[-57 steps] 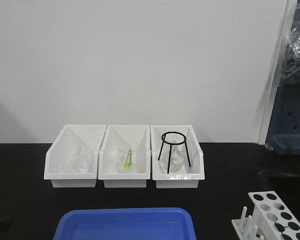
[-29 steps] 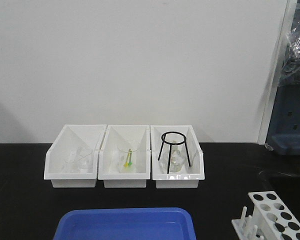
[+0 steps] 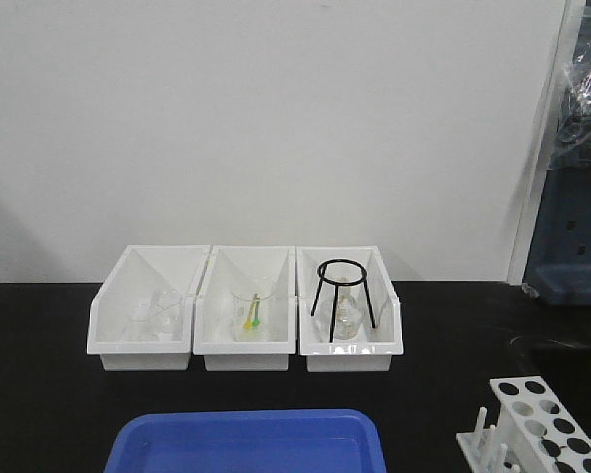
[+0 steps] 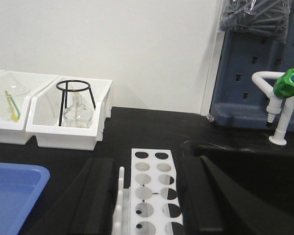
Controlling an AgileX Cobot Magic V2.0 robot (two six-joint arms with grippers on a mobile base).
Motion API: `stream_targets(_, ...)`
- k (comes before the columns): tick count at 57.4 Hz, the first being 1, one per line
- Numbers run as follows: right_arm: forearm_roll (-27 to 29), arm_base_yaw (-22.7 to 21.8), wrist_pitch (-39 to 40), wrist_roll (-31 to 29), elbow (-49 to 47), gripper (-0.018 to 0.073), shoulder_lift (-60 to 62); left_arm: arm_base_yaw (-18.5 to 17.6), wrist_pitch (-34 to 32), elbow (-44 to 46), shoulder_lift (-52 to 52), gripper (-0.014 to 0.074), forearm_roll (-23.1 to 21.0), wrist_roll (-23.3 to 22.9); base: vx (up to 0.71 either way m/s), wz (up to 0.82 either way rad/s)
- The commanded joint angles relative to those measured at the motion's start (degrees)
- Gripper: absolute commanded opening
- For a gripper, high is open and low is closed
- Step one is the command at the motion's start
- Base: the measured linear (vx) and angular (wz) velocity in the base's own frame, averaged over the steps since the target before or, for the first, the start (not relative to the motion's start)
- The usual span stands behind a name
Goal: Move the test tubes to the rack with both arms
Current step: 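Lift the test tube straight up out of the beaker with the left gripper, then carry the test tube over the blue tray toward the right gripper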
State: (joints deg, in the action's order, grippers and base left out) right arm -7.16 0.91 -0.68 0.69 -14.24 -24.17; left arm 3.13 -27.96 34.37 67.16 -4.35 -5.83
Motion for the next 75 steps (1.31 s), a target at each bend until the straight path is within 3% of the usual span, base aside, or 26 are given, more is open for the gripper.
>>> stream_targets(1, 0.03, -0.40, 2.19, 0.21, -2.35, 0.0375, -0.62, -0.19, -6.02, 1.58, -1.99, -0.0006, 6.73, -9.06, 0.00, 0.00)
stream_targets(11, 2.67, -0.40, -11.87, -0.31, -8.88, 0.0375, -4.04, -1.41, -6.72, 5.38, -1.69, -0.0006, 30.04, -33.15, 0.00, 0.00)
stream_targets(17, 4.41, -0.35, -17.66, -3.65, -12.99, 0.0375, -8.62, -3.73, -8.71, 9.90, 0.06, -0.0004, 44.50, -45.06, 0.00, 0.00)
stream_targets(21, 6.11, -0.35, -17.07, -7.22, -14.28, 0.0375, -11.41, -5.41, -10.78, 12.49, 2.01, -0.0004, 51.24, -52.04, 0.00, 0.00)
stream_targets(25, 7.94, -0.35, -12.18, -8.40, -14.31, 0.0375, -13.76, -6.88, -13.19, 14.38, 4.10, -0.0004, 54.44, -56.90, 0.00, 0.00)
stream_targets(28, 10.16, -0.35, -9.45, -7.85, -14.03, 0.0375, -15.25, -7.89, -15.04, 15.35, 5.71, -0.0004, 54.65, -59.11, 0.00, 0.00)
stream_targets(34, 14.34, -0.35, -8.74, -8.57, -14.08, 0.0375, -17.30, -9.95, -17.89, 15.76, 8.10, -0.0004, 53.21, -59.18, 0.00, 0.00)
stream_targets(41, 18.66, 0.96, -10.64, -16.25, -15.16, 0.0375, -19.62, -12.78, -18.70, 15.81, 10.04, -0.0004, 52.13, -59.18, 0.00, 0.00)
stream_targets(45, 22.01, 5.45, -12.16, -24.34, -18.06, 0.0377, -21.83, -14.45, -19.65, 15.83, 11.54, -0.0004, 52.13, -59.18, 0.00, 0.00)
stream_targets(50, 26.29, 11.68, -12.21, -28.67, -21.84, 0.0377, -25.35, -16.40, -20.53, 16.12, 13.64, -0.0004, 52.04, -59.12, 0.00, 0.00)
stream_targets(63, 27.90, 24.69, -9.76, -31.45, -33.43, 0.0435, -40.85, -18.91, -23.60, 16.32, 19.57, -0.0004, 44.55, -58.49, 0.00, 0.00)
stream_targets(75, 27.90, 31.02, -10.36, -31.12, -45.35, 0.0538, -52.35, -18.96, -26.29, 16.32, 22.23, -0.0004, 44.11, -57.55, 0.00, 0.00)
